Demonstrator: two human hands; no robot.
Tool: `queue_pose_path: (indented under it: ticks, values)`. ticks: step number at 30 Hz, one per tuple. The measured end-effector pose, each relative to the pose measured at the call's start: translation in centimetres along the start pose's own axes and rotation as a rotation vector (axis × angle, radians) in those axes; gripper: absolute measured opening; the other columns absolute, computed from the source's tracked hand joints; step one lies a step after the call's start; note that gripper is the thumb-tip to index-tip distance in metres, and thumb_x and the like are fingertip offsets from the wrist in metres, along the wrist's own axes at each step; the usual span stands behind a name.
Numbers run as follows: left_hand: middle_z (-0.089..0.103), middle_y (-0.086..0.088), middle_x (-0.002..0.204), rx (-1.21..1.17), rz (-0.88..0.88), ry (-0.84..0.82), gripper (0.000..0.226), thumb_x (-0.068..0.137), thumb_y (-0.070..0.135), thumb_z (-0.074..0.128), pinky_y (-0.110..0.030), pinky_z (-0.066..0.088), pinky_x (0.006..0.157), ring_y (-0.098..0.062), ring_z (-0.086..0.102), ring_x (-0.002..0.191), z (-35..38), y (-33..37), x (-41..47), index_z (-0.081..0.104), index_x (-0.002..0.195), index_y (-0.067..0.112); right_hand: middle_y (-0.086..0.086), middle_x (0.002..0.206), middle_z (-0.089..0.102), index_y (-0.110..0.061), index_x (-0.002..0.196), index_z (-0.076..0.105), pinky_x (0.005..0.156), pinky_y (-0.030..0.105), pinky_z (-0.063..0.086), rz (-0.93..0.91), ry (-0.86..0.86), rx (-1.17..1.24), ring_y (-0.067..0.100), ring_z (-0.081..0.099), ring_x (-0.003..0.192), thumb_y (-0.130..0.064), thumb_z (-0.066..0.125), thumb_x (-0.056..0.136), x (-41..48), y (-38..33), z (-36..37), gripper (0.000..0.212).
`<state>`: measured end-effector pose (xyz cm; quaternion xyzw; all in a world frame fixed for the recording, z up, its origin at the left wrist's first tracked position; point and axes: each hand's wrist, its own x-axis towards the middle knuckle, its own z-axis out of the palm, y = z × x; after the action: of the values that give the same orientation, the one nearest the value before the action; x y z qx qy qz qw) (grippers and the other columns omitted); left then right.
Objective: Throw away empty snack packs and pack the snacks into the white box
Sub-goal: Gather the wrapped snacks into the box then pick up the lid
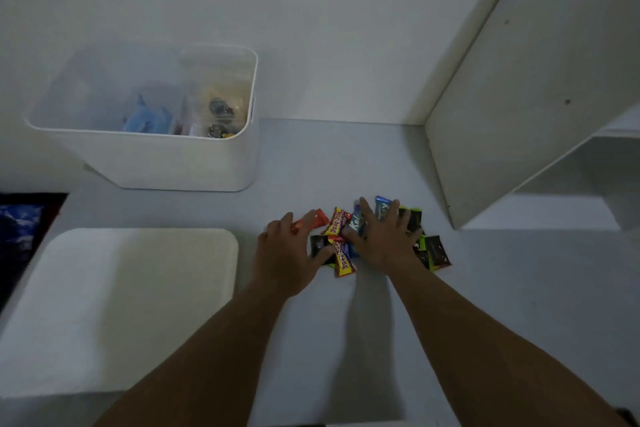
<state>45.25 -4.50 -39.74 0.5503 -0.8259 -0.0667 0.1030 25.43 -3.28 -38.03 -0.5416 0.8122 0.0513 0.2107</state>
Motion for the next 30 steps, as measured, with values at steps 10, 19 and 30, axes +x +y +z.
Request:
queue_pose_path:
  ticks: [10, 19, 30]
  values:
    - [0.057, -0.007, 0.097, 0.068, 0.005, 0.076, 0.054, 0.085, 0.056, 0.052, -0.033, 0.046, 0.053, -0.027, 0.061, 0.076, 3.5, 0.5, 1.5, 0.06, 0.12, 0.016, 0.009, 0.113, 0.052, -0.022, 0.129, 0.054, 0.086, 0.043, 0.048, -0.21, 0.413, 0.062, 0.03, 0.053, 0.105, -0.059, 0.053, 0.087, 1.8, 0.5, 3.3, 0.056]
    - [0.056, -0.009, 0.089, -0.158, 0.017, -0.061, 0.024, 0.089, 0.03, 0.062, -0.031, 0.041, 0.05, -0.034, 0.06, 0.061, 1.9, -1.0, 3.0, 0.06, 0.101, 0.01, 0.009, 0.115, 0.049, -0.02, 0.13, 0.054, 0.076, 0.04, 0.056, -0.234, 0.401, 0.167, 0.029, 0.061, 0.089, -0.052, 0.061, 0.087, 1.7, -0.1, 0.4, 0.054]
    - [0.056, -0.002, 0.095, -0.173, -0.004, 0.177, 0.025, 0.094, 0.039, 0.054, -0.032, 0.042, 0.056, -0.026, 0.061, 0.072, -10.2, -2.1, 5.1, 0.055, 0.106, 0.017, 0.005, 0.113, 0.045, -0.022, 0.13, 0.055, 0.068, 0.032, 0.053, -0.265, 0.452, 0.288, 0.025, 0.06, 0.079, -0.051, 0.062, 0.089, -0.7, -5.0, -9.5, 0.051]
